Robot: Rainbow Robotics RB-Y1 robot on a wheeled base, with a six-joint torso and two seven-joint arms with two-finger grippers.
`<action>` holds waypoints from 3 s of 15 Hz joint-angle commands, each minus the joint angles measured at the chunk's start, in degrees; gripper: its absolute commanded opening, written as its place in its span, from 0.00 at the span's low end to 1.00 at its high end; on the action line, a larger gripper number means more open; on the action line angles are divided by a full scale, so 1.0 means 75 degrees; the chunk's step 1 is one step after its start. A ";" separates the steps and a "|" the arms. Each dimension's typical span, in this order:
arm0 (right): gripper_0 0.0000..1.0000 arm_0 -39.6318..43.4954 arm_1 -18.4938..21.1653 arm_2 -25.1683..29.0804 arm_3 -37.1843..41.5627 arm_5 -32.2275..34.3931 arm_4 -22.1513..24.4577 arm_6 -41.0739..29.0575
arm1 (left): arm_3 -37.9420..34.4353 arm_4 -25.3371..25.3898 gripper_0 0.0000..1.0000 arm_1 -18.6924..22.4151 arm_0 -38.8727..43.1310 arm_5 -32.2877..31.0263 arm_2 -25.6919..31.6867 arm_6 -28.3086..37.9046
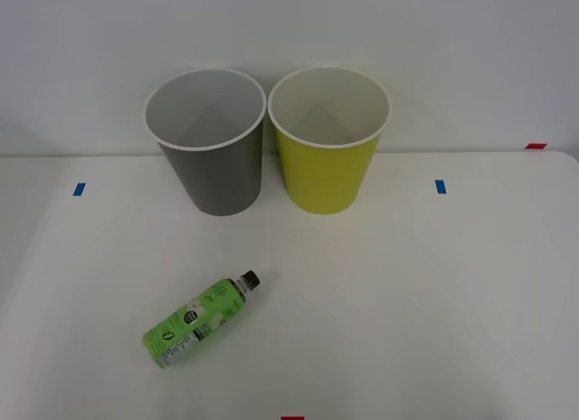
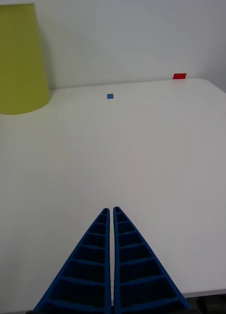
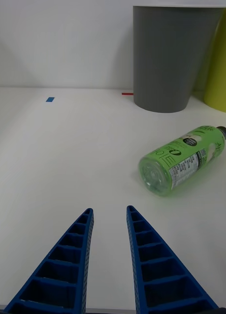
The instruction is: Put cans in the gray bin and PET bottles in the light green bin.
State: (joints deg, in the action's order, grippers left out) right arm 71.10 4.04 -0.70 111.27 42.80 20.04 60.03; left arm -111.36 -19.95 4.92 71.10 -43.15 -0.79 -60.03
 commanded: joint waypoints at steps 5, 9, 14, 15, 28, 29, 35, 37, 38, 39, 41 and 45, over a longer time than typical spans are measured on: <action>0.00 0.0000 0.0000 0.0000 0.0000 0.0000 0.0000 0.0000 | 0.0000 0.0000 0.00 0.0000 0.0000 0.0000 0.0000 0.0000; 0.00 0.0000 0.0000 0.0000 0.0000 0.0000 0.0000 0.0000 | 0.0000 0.0000 0.00 0.0000 0.0000 0.0000 0.0000 0.0000; 0.00 0.0000 0.0000 0.0000 0.0000 0.0000 0.0000 0.0000 | 0.0000 0.0000 0.00 0.0000 0.0000 0.0000 0.0000 0.0000; 0.00 0.0000 0.0000 0.0000 0.0000 0.0000 0.0000 0.0000 | 0.0000 0.0000 0.00 0.0000 0.0000 0.0000 0.0000 0.0000; 0.00 0.0000 0.0000 0.0000 0.0000 0.0000 0.0000 0.0000 | 0.0000 0.0000 0.00 0.0000 0.0000 0.0000 0.0000 0.0000; 0.00 0.0000 0.0000 0.0000 0.0000 0.0000 0.0000 0.0000 | 0.0000 0.0000 0.00 0.0000 0.0000 0.0000 0.0000 0.0000; 0.00 0.0000 0.0000 0.0000 0.0000 0.0000 0.0000 0.0000 | 0.0258 0.0129 0.54 0.0258 -0.0117 -0.0047 -0.0070 -0.0023; 0.00 0.0000 0.0000 0.0000 0.0000 0.0000 0.0000 0.0000 | 0.0281 0.0433 0.73 0.0715 -0.0082 -0.0094 -0.0281 -0.0082; 0.00 0.0000 0.0000 0.0000 0.0000 0.0000 0.0000 0.0000 | 0.0270 0.0504 0.83 0.0914 -0.0082 0.0000 -0.0281 -0.0152; 0.00 0.0000 0.0000 0.0000 0.0000 0.0000 0.0000 0.0000 | 0.0270 0.0597 0.94 0.1148 -0.0082 0.0023 -0.0223 -0.0199; 0.00 0.0000 0.0000 0.0000 0.0000 0.0000 0.0000 0.0000 | 0.0270 0.1078 1.00 0.1770 -0.0152 0.0105 -0.0223 -0.0293; 0.00 0.0000 0.0000 0.0000 0.0000 0.0000 0.0000 0.0000 | 0.0270 0.2332 1.00 0.3199 -0.0410 0.0480 -0.0082 -0.0891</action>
State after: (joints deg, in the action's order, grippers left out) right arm 71.10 4.04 -0.71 111.27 42.80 20.04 60.03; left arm -109.35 -4.75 26.19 68.43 -41.33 -2.14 -63.90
